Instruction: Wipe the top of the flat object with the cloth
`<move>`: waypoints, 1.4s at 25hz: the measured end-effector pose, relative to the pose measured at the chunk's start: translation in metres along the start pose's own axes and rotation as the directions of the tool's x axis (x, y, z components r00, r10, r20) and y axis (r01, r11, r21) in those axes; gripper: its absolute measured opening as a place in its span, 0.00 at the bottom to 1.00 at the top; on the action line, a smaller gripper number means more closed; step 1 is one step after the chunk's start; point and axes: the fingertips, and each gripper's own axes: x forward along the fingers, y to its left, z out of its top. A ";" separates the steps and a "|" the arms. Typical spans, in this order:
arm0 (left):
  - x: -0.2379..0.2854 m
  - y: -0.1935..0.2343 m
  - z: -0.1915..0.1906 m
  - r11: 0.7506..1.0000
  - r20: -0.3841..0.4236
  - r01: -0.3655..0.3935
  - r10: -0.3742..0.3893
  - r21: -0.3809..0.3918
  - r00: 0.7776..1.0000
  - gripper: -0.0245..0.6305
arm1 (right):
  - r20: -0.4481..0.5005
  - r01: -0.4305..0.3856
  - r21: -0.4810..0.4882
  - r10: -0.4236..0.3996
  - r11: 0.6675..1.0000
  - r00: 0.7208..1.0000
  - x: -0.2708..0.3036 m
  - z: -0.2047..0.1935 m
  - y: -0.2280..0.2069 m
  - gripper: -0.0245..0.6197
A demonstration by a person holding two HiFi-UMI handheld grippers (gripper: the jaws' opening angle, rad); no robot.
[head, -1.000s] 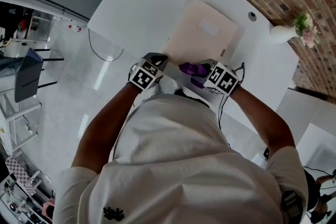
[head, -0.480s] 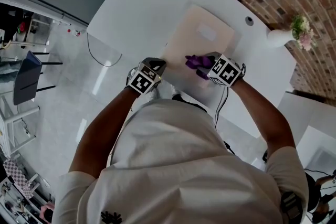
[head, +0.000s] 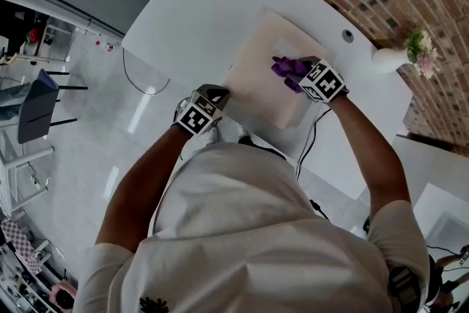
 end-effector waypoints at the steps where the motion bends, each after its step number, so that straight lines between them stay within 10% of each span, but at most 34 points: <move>1: -0.001 0.000 0.001 1.000 0.000 -0.001 0.001 0.004 1.000 0.07 | 0.000 0.014 0.008 -0.014 1.000 1.000 -0.001 0.000 -0.010 0.23; 24: -0.002 0.002 0.006 1.000 0.002 -0.014 0.015 -0.018 1.000 0.07 | -0.061 0.256 0.086 -0.251 0.963 0.966 -0.014 -0.010 -0.157 0.23; 35: -0.003 0.003 0.004 0.999 0.030 -0.024 0.026 -0.040 0.999 0.07 | 0.089 0.136 0.039 -0.139 0.990 0.986 -0.047 0.016 -0.056 0.23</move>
